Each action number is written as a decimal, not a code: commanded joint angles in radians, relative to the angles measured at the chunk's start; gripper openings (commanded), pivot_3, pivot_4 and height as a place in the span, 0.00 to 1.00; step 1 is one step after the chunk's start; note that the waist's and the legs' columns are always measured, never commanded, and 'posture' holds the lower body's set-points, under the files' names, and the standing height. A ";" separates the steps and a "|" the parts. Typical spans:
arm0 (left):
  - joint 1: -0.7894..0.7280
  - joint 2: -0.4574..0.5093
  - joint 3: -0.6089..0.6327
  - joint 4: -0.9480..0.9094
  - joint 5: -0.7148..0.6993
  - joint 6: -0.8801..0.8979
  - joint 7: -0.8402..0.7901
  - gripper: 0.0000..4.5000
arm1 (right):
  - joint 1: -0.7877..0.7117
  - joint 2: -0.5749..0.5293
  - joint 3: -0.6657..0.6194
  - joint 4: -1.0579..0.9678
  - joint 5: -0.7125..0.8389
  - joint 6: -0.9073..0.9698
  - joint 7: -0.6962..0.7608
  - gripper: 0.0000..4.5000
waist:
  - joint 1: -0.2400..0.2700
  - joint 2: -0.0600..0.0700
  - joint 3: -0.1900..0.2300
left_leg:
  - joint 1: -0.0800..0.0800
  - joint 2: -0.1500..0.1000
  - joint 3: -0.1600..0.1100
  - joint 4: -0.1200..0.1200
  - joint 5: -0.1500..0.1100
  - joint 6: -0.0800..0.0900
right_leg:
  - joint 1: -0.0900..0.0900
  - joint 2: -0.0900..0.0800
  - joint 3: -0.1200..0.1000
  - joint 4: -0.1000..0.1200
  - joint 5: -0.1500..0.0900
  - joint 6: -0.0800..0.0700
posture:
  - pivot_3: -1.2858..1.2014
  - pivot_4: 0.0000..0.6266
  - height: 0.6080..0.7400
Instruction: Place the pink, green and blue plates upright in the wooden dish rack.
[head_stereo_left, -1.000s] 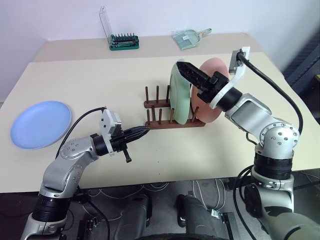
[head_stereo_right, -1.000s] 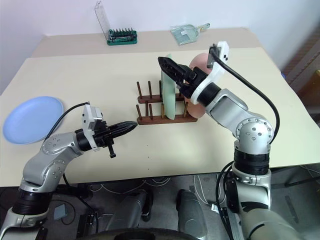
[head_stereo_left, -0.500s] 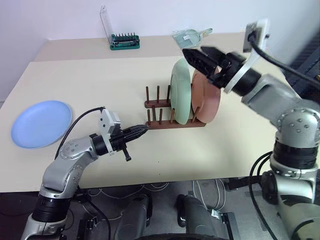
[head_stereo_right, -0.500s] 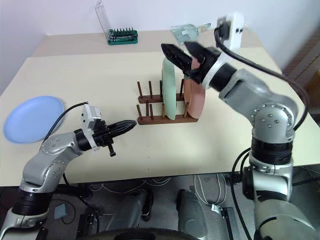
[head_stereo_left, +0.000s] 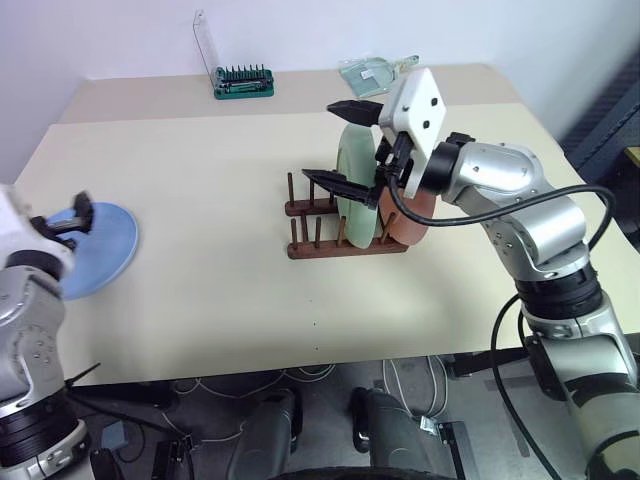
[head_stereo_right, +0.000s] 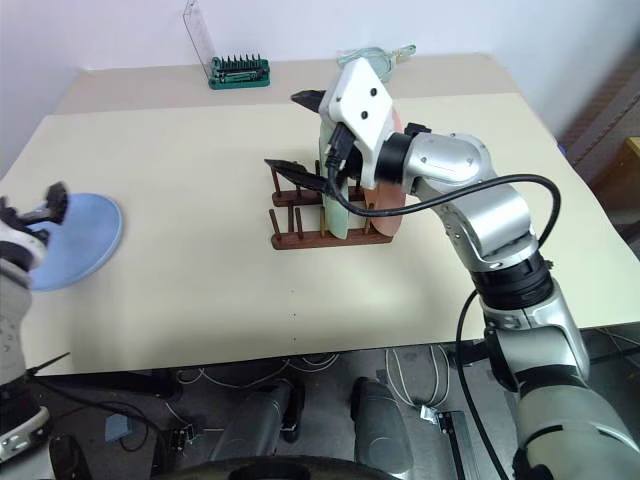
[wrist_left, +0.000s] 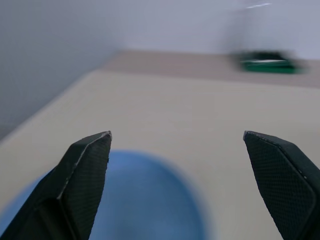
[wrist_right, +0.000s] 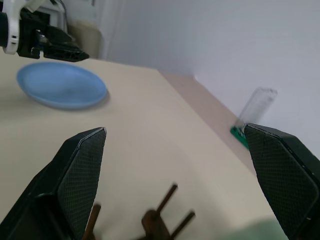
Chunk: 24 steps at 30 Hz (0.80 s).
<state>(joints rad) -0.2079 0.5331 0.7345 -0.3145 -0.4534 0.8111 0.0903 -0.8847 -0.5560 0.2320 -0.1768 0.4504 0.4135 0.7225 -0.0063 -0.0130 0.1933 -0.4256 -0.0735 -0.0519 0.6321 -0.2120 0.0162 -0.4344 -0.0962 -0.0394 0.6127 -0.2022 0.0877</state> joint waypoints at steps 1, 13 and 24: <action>0.015 0.018 0.103 -0.016 0.041 0.178 0.112 0.97 | -0.023 0.032 -0.002 0.000 -0.035 -0.042 0.042 1.00 | -0.003 0.000 0.000 | 0.000 0.000 0.000 0.000 0.000 0.000 | 0.000 0.000 0.000 0.000 0.000 0.000 | 0.52 0.24 1.00; -0.098 -0.041 0.234 0.164 0.007 0.349 0.138 0.97 | 0.029 0.079 -0.030 -0.031 -0.093 -0.020 0.057 1.00 | 0.015 -0.003 -0.001 | 0.000 0.000 -0.002 -0.001 0.001 -0.007 | -0.002 0.001 0.000 0.002 0.001 -0.001 | 0.52 0.24 1.00; -0.164 -0.071 0.188 0.283 0.019 0.293 0.122 0.34 | 0.075 0.078 -0.050 -0.069 -0.116 -0.003 0.034 1.00 | 0.017 -0.003 -0.001 | 0.000 0.000 -0.002 -0.001 0.001 -0.008 | -0.002 -0.001 0.000 0.002 0.001 -0.001 | 0.52 0.24 1.00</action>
<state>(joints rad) -0.3646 0.4599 0.9201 -0.0211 -0.4365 1.1211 0.2080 -0.8020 -0.4806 0.2186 -0.2015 0.3362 0.4110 0.7646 0.0110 -0.0163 0.1919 -0.4253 -0.0736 -0.0535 0.6307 -0.2109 0.0078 -0.4360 -0.0968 -0.0395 0.6146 -0.2012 0.0863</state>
